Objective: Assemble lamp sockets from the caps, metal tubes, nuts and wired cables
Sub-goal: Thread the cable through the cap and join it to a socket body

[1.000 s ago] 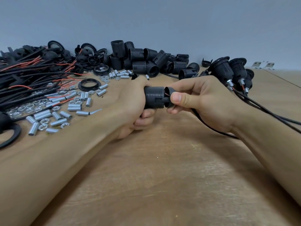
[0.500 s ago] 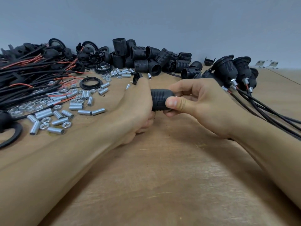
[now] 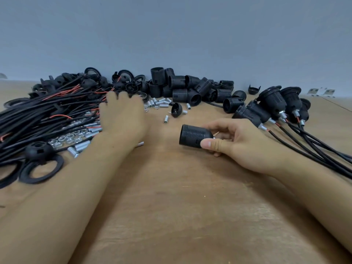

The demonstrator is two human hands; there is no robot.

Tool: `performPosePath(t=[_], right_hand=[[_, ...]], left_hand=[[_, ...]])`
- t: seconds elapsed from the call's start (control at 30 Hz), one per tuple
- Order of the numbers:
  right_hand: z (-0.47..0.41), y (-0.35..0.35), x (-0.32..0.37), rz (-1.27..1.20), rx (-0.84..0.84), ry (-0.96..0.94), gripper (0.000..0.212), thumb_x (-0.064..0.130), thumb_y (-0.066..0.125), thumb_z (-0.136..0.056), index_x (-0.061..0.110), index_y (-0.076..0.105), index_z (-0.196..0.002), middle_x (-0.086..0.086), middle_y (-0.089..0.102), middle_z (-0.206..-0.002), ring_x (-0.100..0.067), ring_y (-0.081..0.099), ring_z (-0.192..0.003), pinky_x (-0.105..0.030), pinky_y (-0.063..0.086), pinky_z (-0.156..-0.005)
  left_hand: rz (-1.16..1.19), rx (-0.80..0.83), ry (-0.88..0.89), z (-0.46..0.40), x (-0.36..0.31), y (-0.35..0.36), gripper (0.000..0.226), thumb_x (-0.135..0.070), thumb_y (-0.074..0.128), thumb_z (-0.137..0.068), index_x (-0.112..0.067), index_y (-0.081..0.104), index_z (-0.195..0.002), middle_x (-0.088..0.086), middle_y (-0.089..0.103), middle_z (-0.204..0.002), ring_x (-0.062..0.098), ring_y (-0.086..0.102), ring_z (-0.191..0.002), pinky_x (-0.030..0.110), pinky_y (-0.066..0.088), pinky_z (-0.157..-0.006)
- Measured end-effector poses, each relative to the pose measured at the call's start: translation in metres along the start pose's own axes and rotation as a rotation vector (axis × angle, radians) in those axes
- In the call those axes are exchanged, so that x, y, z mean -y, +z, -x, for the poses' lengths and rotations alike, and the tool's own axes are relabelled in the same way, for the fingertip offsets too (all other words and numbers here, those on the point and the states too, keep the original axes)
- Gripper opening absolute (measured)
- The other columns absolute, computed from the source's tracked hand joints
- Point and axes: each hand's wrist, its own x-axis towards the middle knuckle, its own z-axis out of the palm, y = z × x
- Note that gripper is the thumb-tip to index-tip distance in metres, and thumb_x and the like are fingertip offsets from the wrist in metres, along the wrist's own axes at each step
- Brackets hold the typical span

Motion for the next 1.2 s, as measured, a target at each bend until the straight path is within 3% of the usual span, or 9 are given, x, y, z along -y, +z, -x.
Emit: performPosePath(t=[0.07, 0.2, 0.3, 0.4, 0.53, 0.63, 0.8, 1.03, 1.2], right_hand=[[0.0, 0.001, 0.0, -0.01, 0.012, -0.005, 0.021, 0.014, 0.071, -0.086, 0.019, 0.07, -0.107, 0.02, 0.069, -0.072, -0.003, 0.06, -0.065, -0.017, 0.053, -0.066], [-0.001, -0.001, -0.001, -0.064, 0.016, -0.013, 0.02, 0.011, 0.07, -0.086, 0.022, 0.069, -0.103, 0.018, 0.07, -0.074, -0.004, 0.061, -0.065, -0.017, 0.054, -0.064], [-0.001, -0.001, -0.003, -0.1, -0.006, -0.018, 0.021, 0.011, 0.07, -0.087, 0.025, 0.069, -0.102, 0.014, 0.07, -0.074, -0.006, 0.062, -0.065, -0.019, 0.056, -0.064], [-0.002, -0.003, -0.006, -0.11, -0.047, -0.023, 0.021, 0.013, 0.07, -0.087, 0.029, 0.069, -0.1, 0.011, 0.072, -0.077, -0.01, 0.064, -0.067, -0.021, 0.057, -0.063], [-0.004, -0.006, -0.009, -0.148, -0.181, -0.056, 0.019, 0.013, 0.07, -0.088, 0.026, 0.07, -0.101, -0.004, 0.069, -0.076, -0.019, 0.062, -0.063, -0.028, 0.057, -0.061], [-0.006, -0.009, -0.01, -0.263, -0.276, -0.096, 0.021, 0.004, 0.064, -0.092, 0.02, 0.068, -0.105, -0.007, 0.068, -0.086, -0.021, 0.067, -0.07, -0.03, 0.057, -0.061], [-0.006, -0.014, -0.01, -0.315, -0.266, -0.083, 0.023, 0.002, 0.064, -0.091, 0.016, 0.069, -0.108, -0.004, 0.072, -0.093, -0.027, 0.073, -0.077, -0.027, 0.057, -0.065], [-0.007, -0.015, -0.011, -0.224, -0.273, -0.083, 0.025, -0.001, 0.066, -0.09, 0.017, 0.067, -0.107, -0.001, 0.072, -0.095, -0.027, 0.073, -0.079, -0.03, 0.059, -0.067], [-0.005, -0.012, -0.011, -0.178, -0.263, -0.089, 0.029, 0.0, 0.072, -0.085, 0.025, 0.067, -0.098, -0.003, 0.073, -0.095, -0.026, 0.073, -0.078, -0.023, 0.057, -0.063]], left_hand=[[-0.05, 0.106, -0.071, -0.004, 0.01, 0.004, 0.016, -0.022, 0.055, -0.095, -0.009, 0.058, -0.103, 0.02, 0.059, -0.121, 0.04, 0.042, -0.121, 0.046, 0.038, -0.094], [0.034, 0.063, -0.099, -0.01, 0.014, 0.005, 0.016, -0.018, 0.061, -0.093, -0.006, 0.063, -0.103, 0.022, 0.063, -0.109, 0.043, 0.053, -0.109, 0.046, 0.041, -0.089], [0.021, 0.039, -0.084, -0.012, 0.014, 0.005, 0.012, -0.016, 0.06, -0.092, -0.005, 0.061, -0.095, 0.022, 0.054, -0.124, 0.045, 0.046, -0.115, 0.049, 0.037, -0.094], [0.144, -0.003, -0.04, -0.011, 0.008, 0.004, 0.02, -0.014, 0.056, -0.094, -0.002, 0.066, -0.106, 0.023, 0.037, -0.143, 0.046, 0.039, -0.124, 0.05, 0.034, -0.103], [0.481, -0.227, 0.241, 0.0, -0.012, -0.005, 0.012, -0.014, 0.059, -0.091, -0.009, 0.068, -0.096, 0.013, 0.058, -0.126, 0.03, 0.054, -0.115, 0.035, 0.038, -0.096], [0.748, -0.236, 0.486, 0.023, -0.033, -0.006, 0.007, -0.01, 0.072, -0.082, -0.011, 0.07, -0.088, 0.006, 0.064, -0.115, 0.014, 0.06, -0.099, 0.031, 0.05, -0.089], [1.256, 0.06, 0.286, 0.034, -0.048, 0.0, 0.047, -0.001, 0.083, -0.076, -0.02, 0.059, -0.112, 0.003, 0.071, -0.094, 0.014, 0.07, -0.079, 0.025, 0.058, -0.077], [1.686, 0.302, -0.113, 0.024, -0.048, 0.0, 0.024, 0.001, 0.073, -0.082, -0.009, 0.072, -0.104, 0.013, 0.076, -0.103, 0.02, 0.073, -0.097, 0.041, 0.058, -0.09], [1.852, 0.507, -0.078, 0.028, -0.053, -0.006, 0.022, -0.011, 0.076, -0.069, -0.009, 0.077, -0.091, 0.013, 0.076, -0.099, 0.024, 0.073, -0.094, 0.04, 0.06, -0.084]])
